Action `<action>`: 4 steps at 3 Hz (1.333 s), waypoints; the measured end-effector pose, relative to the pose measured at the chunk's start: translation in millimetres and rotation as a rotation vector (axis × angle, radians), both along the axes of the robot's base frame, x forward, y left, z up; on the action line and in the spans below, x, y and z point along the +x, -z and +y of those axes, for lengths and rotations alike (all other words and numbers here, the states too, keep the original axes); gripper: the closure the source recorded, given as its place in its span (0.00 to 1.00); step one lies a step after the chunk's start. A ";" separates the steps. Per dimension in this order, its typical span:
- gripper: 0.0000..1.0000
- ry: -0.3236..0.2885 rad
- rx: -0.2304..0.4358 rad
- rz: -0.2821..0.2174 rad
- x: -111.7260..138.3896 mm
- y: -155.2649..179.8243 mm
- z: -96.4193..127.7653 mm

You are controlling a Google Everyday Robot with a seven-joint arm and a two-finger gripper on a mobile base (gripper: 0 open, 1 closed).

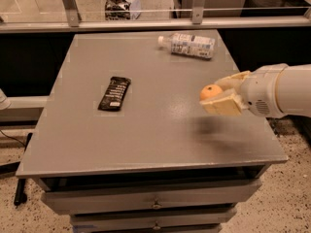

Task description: Move orange near blue plastic bottle

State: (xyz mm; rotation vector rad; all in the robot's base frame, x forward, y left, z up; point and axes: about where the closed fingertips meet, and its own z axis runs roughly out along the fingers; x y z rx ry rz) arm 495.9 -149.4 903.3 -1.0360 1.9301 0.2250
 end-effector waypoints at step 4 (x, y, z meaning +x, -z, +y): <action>1.00 0.130 0.069 -0.194 163.8 -4.2 -34.1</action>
Offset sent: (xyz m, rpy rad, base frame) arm 0.1428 -0.0568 0.0200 -0.0136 -0.2252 -0.1758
